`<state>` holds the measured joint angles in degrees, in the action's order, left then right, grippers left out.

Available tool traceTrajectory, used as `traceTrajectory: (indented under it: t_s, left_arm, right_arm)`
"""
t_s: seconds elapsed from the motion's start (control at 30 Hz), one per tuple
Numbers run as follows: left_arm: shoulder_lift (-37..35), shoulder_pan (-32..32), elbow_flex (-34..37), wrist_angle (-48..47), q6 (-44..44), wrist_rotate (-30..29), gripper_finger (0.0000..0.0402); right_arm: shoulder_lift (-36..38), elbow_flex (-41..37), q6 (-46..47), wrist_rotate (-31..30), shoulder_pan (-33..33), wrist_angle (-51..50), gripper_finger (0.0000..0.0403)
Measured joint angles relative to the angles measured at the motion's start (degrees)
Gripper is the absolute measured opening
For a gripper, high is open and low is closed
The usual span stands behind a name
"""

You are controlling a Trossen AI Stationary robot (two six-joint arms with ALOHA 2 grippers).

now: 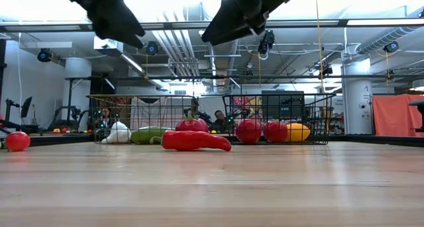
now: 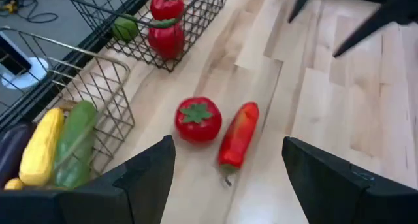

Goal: Sort produce into baskets
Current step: Put the red chili pepper into the left wire basket

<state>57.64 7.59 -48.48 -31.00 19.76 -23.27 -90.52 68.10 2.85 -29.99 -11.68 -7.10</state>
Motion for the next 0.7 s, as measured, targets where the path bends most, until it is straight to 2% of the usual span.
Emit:
traceTrajectory:
  t_s: [0.13, 0.27, 0.4, 0.7]
  left_arm:
    - [-0.30, 4.43, 0.96, -0.40, 5.14, -4.80, 0.0265]
    - [-0.45, 7.10, 0.97, -0.46, 8.73, -5.15, 0.0265]
    - [-0.43, 9.20, 0.40, -2.62, 10.92, -5.17, 0.0265]
    - [0.48, 12.17, -0.23, -12.41, 18.91, 0.41, 0.0265]
  right_arm:
    - [0.00, 0.00, 1.60, 3.53, 1.34, -1.23, 0.0224]
    - [-0.64, -0.24, 2.37, 3.66, 1.60, -5.11, 0.0224]
    - [-0.66, -1.69, 5.05, 6.48, 1.59, -5.93, 0.0224]
    - [-0.59, -6.41, 3.53, 7.73, 1.59, -2.61, 0.0224]
